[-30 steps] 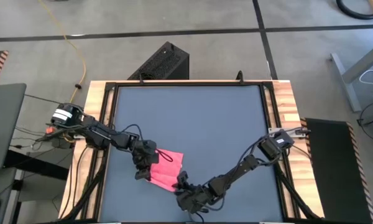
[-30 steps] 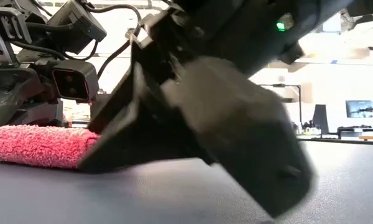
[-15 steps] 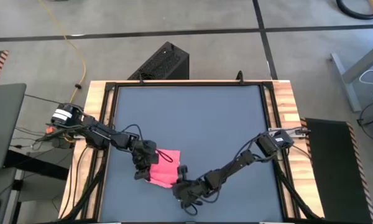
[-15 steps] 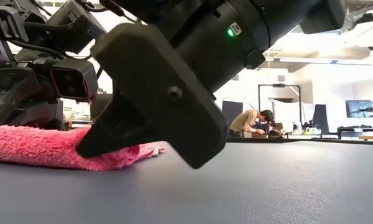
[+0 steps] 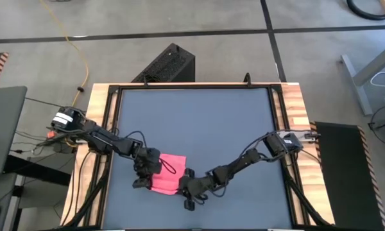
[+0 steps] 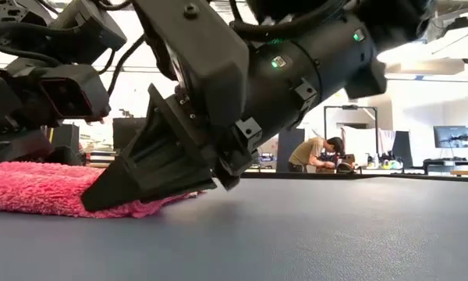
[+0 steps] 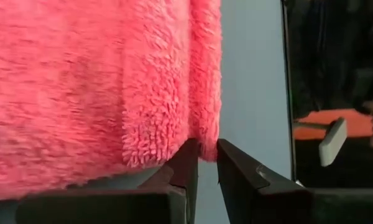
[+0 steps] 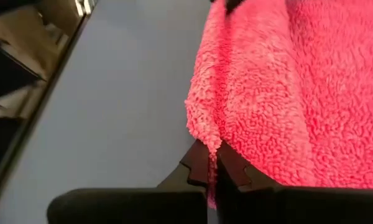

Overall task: Roll towel
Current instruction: Roll the pink microfiber towel

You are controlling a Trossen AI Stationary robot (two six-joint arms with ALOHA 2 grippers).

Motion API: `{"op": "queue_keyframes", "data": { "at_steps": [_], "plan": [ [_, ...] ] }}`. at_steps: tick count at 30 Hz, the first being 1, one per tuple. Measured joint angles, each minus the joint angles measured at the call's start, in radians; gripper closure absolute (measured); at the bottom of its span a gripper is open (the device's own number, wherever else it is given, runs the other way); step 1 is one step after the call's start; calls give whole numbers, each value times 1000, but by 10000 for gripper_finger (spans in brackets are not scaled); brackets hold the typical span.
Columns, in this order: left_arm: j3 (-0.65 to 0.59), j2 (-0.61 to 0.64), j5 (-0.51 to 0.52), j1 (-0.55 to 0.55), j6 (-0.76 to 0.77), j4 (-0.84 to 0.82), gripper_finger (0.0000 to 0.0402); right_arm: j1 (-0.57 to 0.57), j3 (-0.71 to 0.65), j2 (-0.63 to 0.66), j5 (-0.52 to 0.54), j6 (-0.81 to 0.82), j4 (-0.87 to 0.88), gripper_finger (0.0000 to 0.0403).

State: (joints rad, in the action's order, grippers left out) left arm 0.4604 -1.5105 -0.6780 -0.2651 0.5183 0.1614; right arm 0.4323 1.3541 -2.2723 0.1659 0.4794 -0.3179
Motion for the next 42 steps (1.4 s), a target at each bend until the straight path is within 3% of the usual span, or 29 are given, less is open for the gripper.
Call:
{"op": "queue_keyframes", "data": {
  "at_steps": [4, 10, 15, 18, 23, 30, 37, 42],
  "plan": [
    [-2, 93, 129, -39, -81, -66, 360, -18, 0, 0, -43, 66, 22, 379],
    [-2, 351, 511, -106, -246, -258, 379, -24, 0, -2, -45, 122, 37, 379],
    [-2, 449, 750, -238, -393, -197, 390, -30, 0, -3, -44, 154, 38, 379],
    [-2, 407, 817, -322, -490, -87, 393, -29, 0, -3, -40, 164, 37, 379],
    [2, 224, 844, -412, -657, 155, 390, -34, -1, -3, -37, 176, 36, 378],
    [66, 30, 873, -427, -657, 154, 330, -38, -2, -3, -37, 198, 33, 378],
    [214, -88, 927, -427, -629, -85, 245, -39, -2, -3, -37, 200, 33, 378],
    [335, -132, 1000, -426, -579, -262, 216, -38, -2, -3, -37, 203, 32, 378]
  ]
}}
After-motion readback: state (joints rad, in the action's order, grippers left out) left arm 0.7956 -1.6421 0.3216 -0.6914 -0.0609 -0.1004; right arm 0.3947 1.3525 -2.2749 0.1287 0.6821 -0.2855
